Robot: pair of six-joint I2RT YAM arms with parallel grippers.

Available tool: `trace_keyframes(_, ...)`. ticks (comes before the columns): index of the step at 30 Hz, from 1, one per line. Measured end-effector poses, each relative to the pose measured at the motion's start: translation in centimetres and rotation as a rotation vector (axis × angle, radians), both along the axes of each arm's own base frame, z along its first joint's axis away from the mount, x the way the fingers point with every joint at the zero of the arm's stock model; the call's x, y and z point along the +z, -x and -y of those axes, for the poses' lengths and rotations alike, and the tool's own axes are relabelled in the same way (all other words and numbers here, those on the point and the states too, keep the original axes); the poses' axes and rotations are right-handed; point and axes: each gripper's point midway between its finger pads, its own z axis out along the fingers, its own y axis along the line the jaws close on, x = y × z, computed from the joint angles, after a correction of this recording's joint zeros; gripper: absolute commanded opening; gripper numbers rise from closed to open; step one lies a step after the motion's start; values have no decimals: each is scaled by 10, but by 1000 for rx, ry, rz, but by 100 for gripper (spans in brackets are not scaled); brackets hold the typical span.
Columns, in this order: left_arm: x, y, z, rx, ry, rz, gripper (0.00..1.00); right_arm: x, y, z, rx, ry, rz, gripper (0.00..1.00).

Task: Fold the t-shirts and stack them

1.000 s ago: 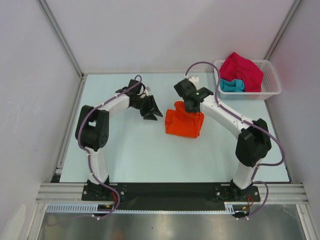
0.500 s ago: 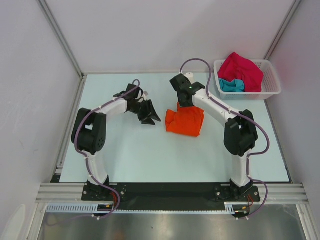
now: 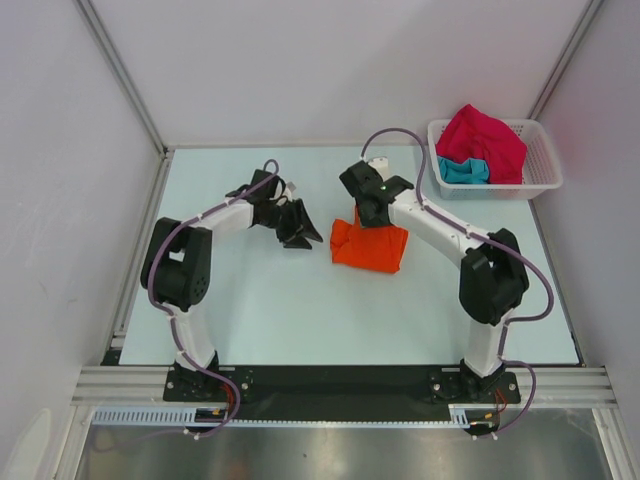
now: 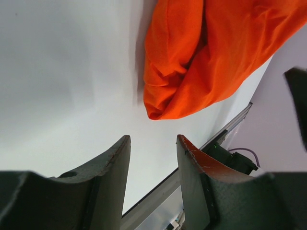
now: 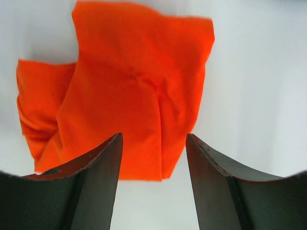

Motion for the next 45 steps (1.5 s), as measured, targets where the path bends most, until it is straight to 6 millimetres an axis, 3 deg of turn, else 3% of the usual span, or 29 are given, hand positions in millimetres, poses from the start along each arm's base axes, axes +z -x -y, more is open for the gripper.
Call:
trace_keyframes(5,9,-7,10,-11,42,44,49,4,30,7,-4,-17,-5,61)
trace_keyframes(12,40,-22,45,-87,159,192,49,16,58,31,-47,-50,17,61)
trace_keyframes(17,22,-26,65,-109,206,183,49,7,70,41,-68,-46,-1,61)
trace_keyframes(23,-5,-17,69,-105,204,125,49,2,72,42,-71,-41,-10,61)
trace_keyframes(31,-4,-26,77,-91,238,158,49,-13,69,38,-68,-28,-39,61)
trace_keyframes(39,-27,-18,89,-99,236,106,49,-24,61,31,-65,-29,-57,61)
trace_keyframes(45,-31,-19,91,-96,242,99,49,-27,49,26,-70,-40,-50,61)
